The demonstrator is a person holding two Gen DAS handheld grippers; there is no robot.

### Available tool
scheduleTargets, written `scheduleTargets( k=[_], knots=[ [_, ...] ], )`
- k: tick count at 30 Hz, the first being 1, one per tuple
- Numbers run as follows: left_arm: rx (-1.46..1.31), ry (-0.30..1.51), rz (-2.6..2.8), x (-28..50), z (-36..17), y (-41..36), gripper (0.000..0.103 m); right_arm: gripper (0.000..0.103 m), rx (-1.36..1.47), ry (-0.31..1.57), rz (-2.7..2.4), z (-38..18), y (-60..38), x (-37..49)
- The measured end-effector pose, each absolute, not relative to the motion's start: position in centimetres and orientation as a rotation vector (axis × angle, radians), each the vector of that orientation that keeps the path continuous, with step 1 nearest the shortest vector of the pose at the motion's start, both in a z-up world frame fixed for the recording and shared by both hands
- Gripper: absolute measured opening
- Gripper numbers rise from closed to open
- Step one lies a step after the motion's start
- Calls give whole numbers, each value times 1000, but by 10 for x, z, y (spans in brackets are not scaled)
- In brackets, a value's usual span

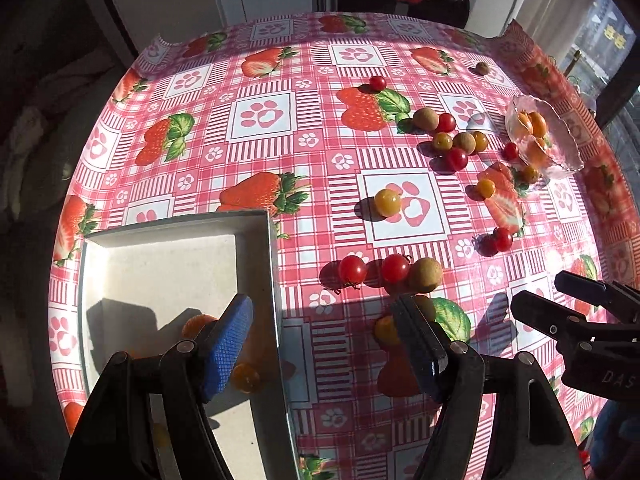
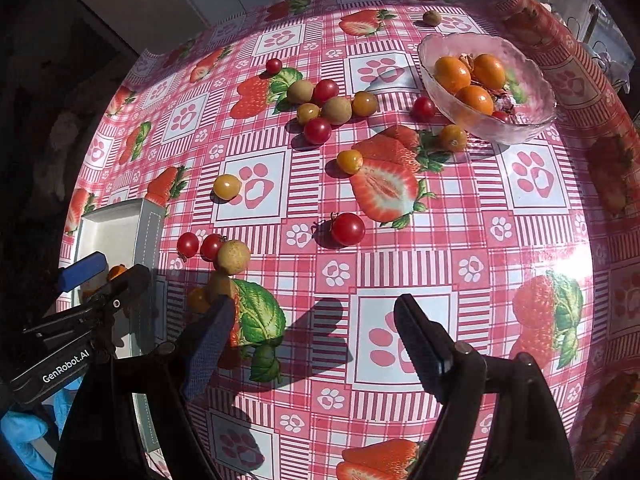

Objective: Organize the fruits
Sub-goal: 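Grasp a yellow cherry tomato with the left tool while the right grasps a red one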

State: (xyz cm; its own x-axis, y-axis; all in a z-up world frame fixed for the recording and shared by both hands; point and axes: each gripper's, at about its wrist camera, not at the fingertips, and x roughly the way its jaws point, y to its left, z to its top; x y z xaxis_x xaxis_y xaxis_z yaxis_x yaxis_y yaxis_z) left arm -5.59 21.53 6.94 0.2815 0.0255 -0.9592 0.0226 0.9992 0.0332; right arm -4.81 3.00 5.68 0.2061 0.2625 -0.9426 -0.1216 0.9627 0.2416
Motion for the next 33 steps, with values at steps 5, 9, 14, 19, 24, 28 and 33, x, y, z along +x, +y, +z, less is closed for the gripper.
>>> scheduleTargets(
  k=[5,9,14,19,24,28,33],
  knots=[
    [68,1286,-3,-35,58,198,74,84,97,1352,236,44,16,-42],
    [71,1294,-5,-14,46,187,74,84,55,1354,240,35,17,-33],
    [73,1295,7,7,30,179,74,84,4,1331,261,28,25,-23],
    [94,1307,13,16,13,173,74,83,-41,1312,286,22,34,-15],
    [111,1298,19,18,9,169,73,69,-122,1264,294,23,47,-12],
    [88,1291,2,19,10,165,54,40,-145,1256,335,23,56,-9],
    [63,1287,-46,17,12,157,24,24,-106,1267,357,22,56,-8]
  ],
)
